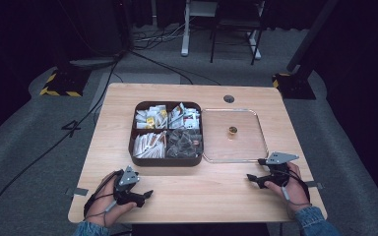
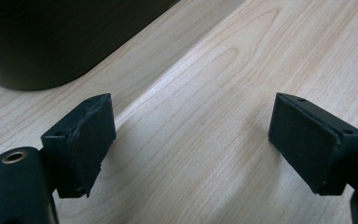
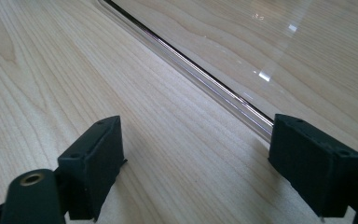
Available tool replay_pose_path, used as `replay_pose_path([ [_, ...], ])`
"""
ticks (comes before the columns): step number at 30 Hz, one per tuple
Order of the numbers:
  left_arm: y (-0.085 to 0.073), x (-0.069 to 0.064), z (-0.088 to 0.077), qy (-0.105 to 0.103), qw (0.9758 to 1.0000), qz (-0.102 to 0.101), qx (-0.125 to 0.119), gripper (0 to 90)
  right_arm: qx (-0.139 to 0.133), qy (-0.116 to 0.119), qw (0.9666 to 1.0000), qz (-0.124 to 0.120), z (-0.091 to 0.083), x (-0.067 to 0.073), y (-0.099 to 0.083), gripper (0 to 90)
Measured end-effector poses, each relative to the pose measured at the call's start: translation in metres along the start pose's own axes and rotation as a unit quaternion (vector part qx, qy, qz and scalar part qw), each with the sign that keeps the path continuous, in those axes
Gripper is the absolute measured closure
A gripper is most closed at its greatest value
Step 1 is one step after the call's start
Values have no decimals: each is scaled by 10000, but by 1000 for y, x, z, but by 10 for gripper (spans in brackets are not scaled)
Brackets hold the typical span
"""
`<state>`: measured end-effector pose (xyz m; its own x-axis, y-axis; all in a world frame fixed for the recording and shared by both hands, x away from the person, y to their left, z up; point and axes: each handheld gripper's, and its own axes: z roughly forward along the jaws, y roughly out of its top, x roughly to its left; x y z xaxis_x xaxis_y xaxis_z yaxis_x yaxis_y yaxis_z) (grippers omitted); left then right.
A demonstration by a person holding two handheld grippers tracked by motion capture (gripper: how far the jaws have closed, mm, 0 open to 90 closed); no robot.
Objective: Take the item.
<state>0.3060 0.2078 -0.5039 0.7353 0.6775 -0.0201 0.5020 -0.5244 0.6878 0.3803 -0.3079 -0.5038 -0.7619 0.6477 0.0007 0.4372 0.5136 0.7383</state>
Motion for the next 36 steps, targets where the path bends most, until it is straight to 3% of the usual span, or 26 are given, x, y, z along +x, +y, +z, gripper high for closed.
replay_pose_path([
  [2,0,0,0,-5,10000,22,3,154,0,8,10000,-1,0,0,0,176],
  [4,4,0,-3,23,9998,-16,193,179,0,19,10000,-11,0,0,0,176],
  [7,11,0,-12,156,9973,-233,684,279,-1,24,10000,-13,0,-1,0,177],
  [8,12,2,-17,293,9963,-379,713,281,-1,29,10000,-16,0,-1,0,177],
  [10,13,3,-21,310,9960,-462,698,289,-1,29,10000,-17,1,-1,1,177],
  [13,15,7,-34,316,9961,-618,548,308,-9,34,10000,-19,1,-1,1,177],
  [18,20,16,-62,318,9962,-807,76,308,-9,33,10000,-21,1,-1,1,177],
  [22,22,17,-77,237,9951,-954,-58,322,-9,32,10000,-21,1,-1,1,176],
  [26,28,19,-92,246,9945,-959,-344,330,-10,29,10000,-23,1,-1,0,177],
  [32,36,25,-103,249,9899,-1061,-905,336,-32,47,10000,-31,0,0,0,200],
  [36,40,30,-106,520,9850,-1133,-1191,336,-41,31,10000,-44,-1,1,-1,215],
])
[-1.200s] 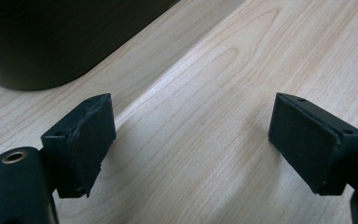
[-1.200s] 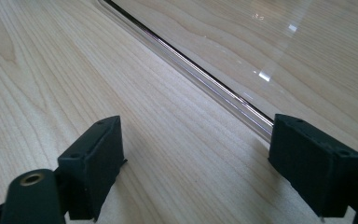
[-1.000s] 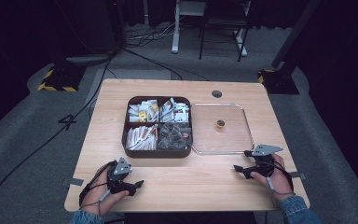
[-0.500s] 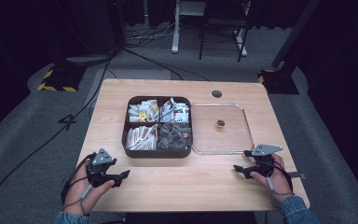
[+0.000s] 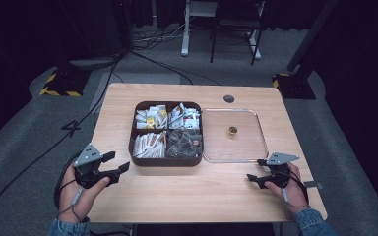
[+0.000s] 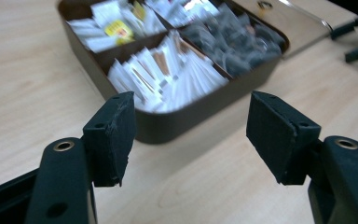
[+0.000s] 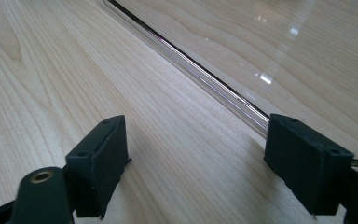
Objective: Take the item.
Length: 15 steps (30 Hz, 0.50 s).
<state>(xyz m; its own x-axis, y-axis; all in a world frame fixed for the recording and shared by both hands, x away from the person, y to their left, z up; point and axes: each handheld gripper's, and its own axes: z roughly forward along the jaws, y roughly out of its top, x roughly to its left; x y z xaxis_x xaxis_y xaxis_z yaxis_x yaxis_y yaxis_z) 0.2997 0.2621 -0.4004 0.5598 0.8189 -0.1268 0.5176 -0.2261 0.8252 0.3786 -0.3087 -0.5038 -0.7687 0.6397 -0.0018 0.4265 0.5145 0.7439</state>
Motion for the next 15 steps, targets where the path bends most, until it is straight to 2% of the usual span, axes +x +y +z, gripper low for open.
replay_pose_path([
  [6,7,5,-2,245,9990,-113,-344,338,-2,-29,10000,17,0,1,0,215],
  [8,10,5,-1,237,9991,-132,-335,343,-10,-43,10000,44,1,1,0,215],
  [15,21,6,9,259,9993,4,-262,343,-11,-53,10000,54,1,1,0,215],
])
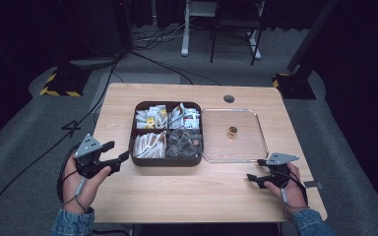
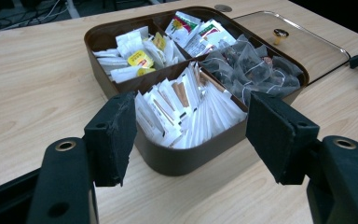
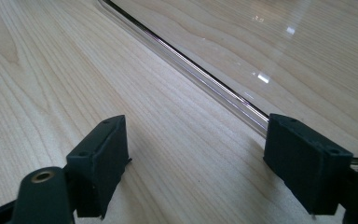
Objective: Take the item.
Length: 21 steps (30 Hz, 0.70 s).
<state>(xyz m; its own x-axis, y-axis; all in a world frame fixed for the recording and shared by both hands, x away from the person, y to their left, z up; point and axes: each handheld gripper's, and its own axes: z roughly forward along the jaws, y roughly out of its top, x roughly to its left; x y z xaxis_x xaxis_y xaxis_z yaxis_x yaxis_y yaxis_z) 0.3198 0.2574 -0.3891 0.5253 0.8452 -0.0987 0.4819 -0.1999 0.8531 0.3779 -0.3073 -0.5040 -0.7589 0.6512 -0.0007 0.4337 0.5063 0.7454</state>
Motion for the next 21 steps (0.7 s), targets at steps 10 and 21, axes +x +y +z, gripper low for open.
replay_pose_path([
  [10,26,-3,15,310,9990,295,125,336,0,0,10000,1,0,0,0,215],
  [21,56,2,49,190,9998,-41,-108,351,-18,-9,10000,19,-1,1,-1,225],
])
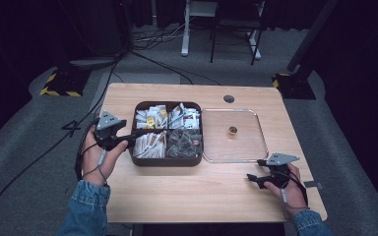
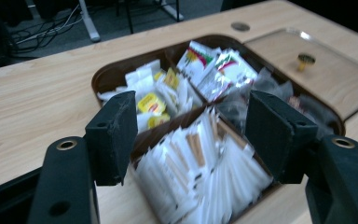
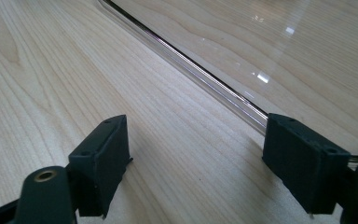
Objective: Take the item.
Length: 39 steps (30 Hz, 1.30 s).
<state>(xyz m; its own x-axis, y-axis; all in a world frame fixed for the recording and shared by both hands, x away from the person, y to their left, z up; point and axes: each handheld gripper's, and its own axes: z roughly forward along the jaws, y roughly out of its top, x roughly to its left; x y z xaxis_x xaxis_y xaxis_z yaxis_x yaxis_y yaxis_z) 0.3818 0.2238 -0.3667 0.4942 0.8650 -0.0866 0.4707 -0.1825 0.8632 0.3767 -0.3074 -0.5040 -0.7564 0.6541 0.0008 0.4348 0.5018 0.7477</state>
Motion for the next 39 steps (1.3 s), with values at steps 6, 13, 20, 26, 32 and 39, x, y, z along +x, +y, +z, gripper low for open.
replay_pose_path([
  [6,17,2,24,-189,9998,50,-71,361,2,-7,10000,9,0,0,0,225],
  [13,26,17,56,-182,9996,197,-119,371,0,-7,10000,8,0,0,0,225],
  [20,28,24,88,-243,9996,139,80,384,7,0,10000,17,0,0,0,227],
  [26,29,28,112,-189,9995,179,163,398,4,-6,10000,10,0,0,0,228],
  [32,27,30,128,-15,9987,323,388,401,-3,-1,10000,21,0,-1,0,231],
  [39,27,27,144,-41,9991,171,389,394,-7,-9,10000,26,0,-1,0,241],
])
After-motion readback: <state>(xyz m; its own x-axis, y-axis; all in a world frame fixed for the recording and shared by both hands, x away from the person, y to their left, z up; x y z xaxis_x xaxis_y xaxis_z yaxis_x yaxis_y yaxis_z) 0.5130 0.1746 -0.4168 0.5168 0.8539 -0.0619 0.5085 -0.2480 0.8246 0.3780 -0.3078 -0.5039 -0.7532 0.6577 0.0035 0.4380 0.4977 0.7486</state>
